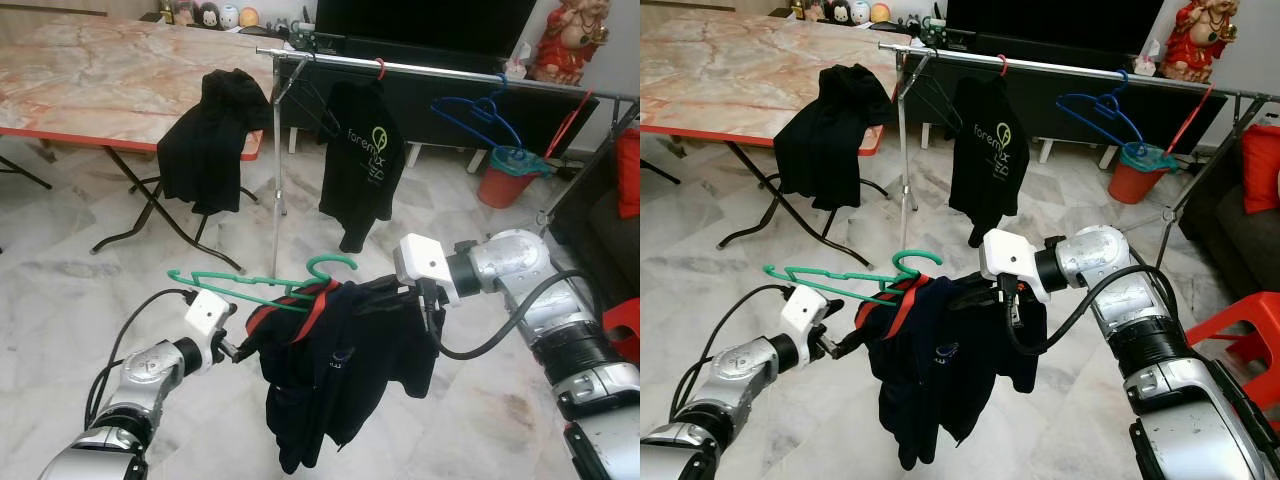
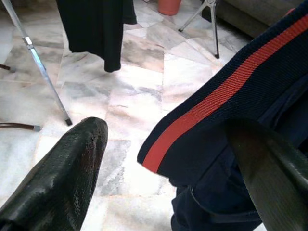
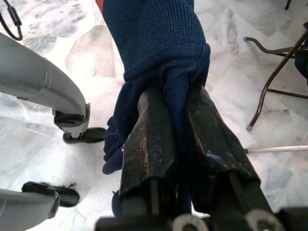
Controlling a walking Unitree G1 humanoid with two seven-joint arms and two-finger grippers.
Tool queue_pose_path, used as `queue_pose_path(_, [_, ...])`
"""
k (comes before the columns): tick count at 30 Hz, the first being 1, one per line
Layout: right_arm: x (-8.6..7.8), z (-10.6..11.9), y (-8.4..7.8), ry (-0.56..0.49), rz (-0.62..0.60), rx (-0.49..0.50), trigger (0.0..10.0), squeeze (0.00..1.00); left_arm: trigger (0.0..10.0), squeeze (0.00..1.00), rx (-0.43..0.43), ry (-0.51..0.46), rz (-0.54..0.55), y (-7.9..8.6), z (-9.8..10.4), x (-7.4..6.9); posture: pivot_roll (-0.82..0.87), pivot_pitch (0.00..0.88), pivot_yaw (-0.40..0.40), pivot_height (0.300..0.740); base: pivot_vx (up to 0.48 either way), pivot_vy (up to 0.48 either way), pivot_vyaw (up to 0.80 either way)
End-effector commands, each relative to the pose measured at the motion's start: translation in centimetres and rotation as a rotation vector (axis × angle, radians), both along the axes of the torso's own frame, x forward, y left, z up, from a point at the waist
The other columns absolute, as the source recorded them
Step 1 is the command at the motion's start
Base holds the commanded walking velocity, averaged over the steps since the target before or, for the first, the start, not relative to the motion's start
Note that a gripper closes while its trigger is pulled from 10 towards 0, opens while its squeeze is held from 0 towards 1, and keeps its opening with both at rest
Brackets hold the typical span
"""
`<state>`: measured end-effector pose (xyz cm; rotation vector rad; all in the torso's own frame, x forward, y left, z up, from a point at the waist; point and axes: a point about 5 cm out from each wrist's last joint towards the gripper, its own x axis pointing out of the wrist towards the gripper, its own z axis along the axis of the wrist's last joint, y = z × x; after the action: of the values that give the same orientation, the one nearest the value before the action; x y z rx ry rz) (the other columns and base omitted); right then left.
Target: Hang hanger
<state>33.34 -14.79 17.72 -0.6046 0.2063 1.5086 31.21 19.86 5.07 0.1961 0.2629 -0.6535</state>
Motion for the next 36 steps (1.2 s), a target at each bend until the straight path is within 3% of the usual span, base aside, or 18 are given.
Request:
queue_pose_path(1, [-0.2, 0.3, -0.3, -0.008, 0.022, -0.023, 10.0, 0.00, 10.0, 0.00, 0.001, -0.012, -0.015, 0.0, 0.4, 0.2, -0.08, 0.000, -0.136, 0.740, 0.000, 0.000, 0.00])
queue_pose_path(5, [-0.3, 0.3, -0.3, -0.005, 0.029, -0.024, 10.0, 0.00, 10.0, 0.00, -0.028, -0.011, -0.031, 0.1, 0.9, 0.5, -0.08, 0.000, -0.140, 0.740, 0.000, 0.000, 0.00])
queue_pose_path(10, [-0.5, 0.1, -0.4, 0.007, 0.042, -0.032, 10.0, 0.00, 10.0, 0.00, -0.076, 0.030, -0.135, -0.5, 1.2, 0.5, -0.08, 0.000, -0.146, 0.740, 0.000, 0.000, 0.00])
queue_pose_path(13, [-0.7, 0.0, -0.5, 0.018, 0.052, -0.036, 10.0, 0.00, 10.0, 0.00, -0.094, 0.070, -0.216, -1.2, 1.1, 0.3, -0.08, 0.000, -0.150, 0.740, 0.000, 0.000, 0.00])
queue_pose_path(21, [-0.6, 0.1, -0.5, 0.018, 0.052, -0.035, 10.0, 0.00, 10.0, 0.00, -0.173, 0.143, -0.308, -2.5, 0.3, -0.4, -0.09, 0.000, -0.152, 0.740, 0.000, 0.000, 0.00])
queue_pose_path(36, [-0.3, 0.3, -0.4, 0.005, 0.038, -0.033, 10.0, 0.00, 10.0, 0.00, -0.201, 0.147, -0.169, -3.1, -1.7, -1.5, -0.07, 0.000, -0.160, 0.740, 0.000, 0.000, 0.00])
